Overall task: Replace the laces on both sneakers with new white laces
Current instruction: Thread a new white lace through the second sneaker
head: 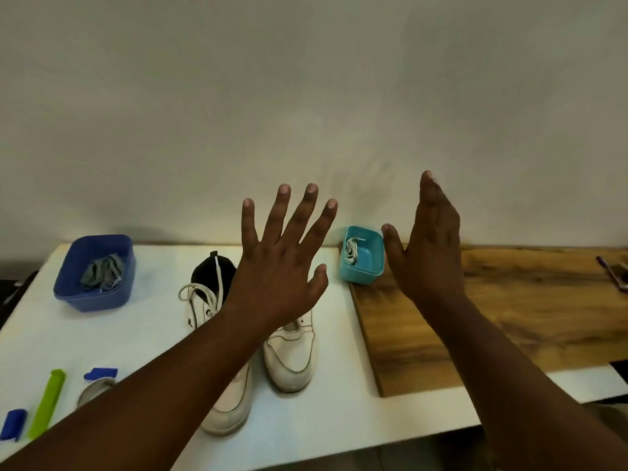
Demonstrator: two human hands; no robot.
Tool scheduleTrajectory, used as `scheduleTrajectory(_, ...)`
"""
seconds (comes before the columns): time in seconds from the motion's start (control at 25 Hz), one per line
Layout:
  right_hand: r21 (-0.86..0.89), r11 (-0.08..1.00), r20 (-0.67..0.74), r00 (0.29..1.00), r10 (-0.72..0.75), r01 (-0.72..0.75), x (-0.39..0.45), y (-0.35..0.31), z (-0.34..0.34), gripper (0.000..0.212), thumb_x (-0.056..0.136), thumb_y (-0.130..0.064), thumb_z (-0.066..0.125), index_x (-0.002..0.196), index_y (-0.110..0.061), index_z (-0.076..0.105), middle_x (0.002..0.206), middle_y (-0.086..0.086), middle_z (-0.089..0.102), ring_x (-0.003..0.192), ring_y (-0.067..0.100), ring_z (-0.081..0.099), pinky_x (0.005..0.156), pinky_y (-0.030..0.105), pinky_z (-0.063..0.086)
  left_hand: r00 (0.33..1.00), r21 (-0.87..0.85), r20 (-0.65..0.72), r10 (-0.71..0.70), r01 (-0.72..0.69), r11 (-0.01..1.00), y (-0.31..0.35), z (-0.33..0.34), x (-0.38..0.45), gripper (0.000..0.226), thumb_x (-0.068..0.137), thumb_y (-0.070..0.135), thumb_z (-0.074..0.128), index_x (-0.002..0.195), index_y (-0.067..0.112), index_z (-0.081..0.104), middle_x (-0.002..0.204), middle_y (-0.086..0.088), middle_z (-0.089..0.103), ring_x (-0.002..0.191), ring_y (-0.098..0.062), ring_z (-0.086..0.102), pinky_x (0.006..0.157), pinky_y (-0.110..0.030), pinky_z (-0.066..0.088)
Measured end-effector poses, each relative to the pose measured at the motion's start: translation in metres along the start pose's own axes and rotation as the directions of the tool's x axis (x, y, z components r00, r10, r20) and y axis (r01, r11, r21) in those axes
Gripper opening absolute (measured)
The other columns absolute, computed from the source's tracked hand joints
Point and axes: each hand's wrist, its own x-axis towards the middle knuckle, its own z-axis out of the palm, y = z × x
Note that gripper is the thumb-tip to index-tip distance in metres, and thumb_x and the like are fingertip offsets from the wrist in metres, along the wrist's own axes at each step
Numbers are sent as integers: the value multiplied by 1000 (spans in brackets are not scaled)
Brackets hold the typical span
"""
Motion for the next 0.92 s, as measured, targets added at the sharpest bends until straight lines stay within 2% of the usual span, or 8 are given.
scheduleTrajectory(0.16, -12, 993, 161, 980, 120, -120, 16, 21, 40, 81, 98, -39, 65, 162, -27, 17, 154, 4, 48, 136, 24, 48, 105, 43, 49, 1000, -26, 19, -3, 3, 1000, 13, 19, 8, 93, 92, 60, 43, 161, 26, -10, 169, -7, -14, 155, -35, -12, 117, -71, 6)
scheduleTrajectory(0.24, -72, 991, 263, 956, 127, -112, 29, 26, 69, 60, 97, -38, 65, 150, -25, 41, 138, 4, 62, 120, 24, 60, 92, 40, 55, 1000, -25, 25, -9, 9, 1000, 15, 27, 10, 93, 93, 62, 41, 161, 25, -10, 169, -8, -13, 155, -34, -12, 117, -70, 5)
scheduleTrajectory(0.32, -143, 983, 414, 896, 164, -114, 42, 29, 94, 37, 94, -31, 64, 130, -22, 61, 124, 4, 69, 107, 24, 65, 82, 34, 53, 998, -5, 39, -45, 45, 999, 13, 34, 7, 93, 93, 63, 39, 161, 23, -10, 170, -9, -10, 156, -34, -10, 118, -69, 4)
scheduleTrajectory(0.4, -221, 974, 547, 820, 170, -55, 49, 29, 114, 27, 92, -23, 63, 119, -17, 67, 117, 5, 70, 105, 26, 66, 83, 34, 52, 991, 25, 63, -120, 118, 993, 7, 42, 0, 93, 93, 63, 40, 162, 21, -7, 170, -11, -1, 156, -35, -6, 118, -68, 4)
scheduleTrajectory(0.56, -400, 901, 700, 690, 184, 166, 61, 26, 143, 23, 96, -16, 59, 115, -8, 67, 114, 8, 70, 107, 28, 66, 97, 36, 54, 970, 70, 145, -197, 189, 979, -7, 56, -21, 88, 94, 61, 42, 162, 17, 8, 167, -13, 20, 156, -37, 6, 117, -69, 7)
scheduleTrajectory(0.68, -426, 892, 686, 697, 210, 150, 70, 27, 152, 21, 92, -13, 60, 111, -7, 66, 112, 10, 69, 104, 30, 67, 95, 38, 56, 966, 92, 187, -180, 165, 982, -13, 59, -30, 86, 91, 61, 38, 161, 16, 16, 165, -14, 25, 155, -38, 9, 117, -69, 7)
scheduleTrajectory(0.8, -410, 911, 634, 732, 248, 47, 69, 33, 146, 26, 91, -17, 66, 116, -9, 65, 116, 11, 69, 105, 30, 68, 88, 36, 55, 958, 125, 228, -176, 150, 981, -18, 59, -36, 83, 89, 62, 35, 159, 19, 26, 164, -14, 26, 155, -39, 10, 116, -70, 7)
scheduleTrajectory(0.92, -361, 929, 509, 818, 267, -78, 71, 27, 113, 30, 88, -19, 74, 117, -13, 67, 113, 8, 71, 99, 28, 69, 83, 38, 58, 951, 168, 256, -175, 134, 977, -27, 57, -46, 84, 87, 66, 35, 157, 19, 34, 164, -15, 28, 154, -41, 12, 115, -71, 7)
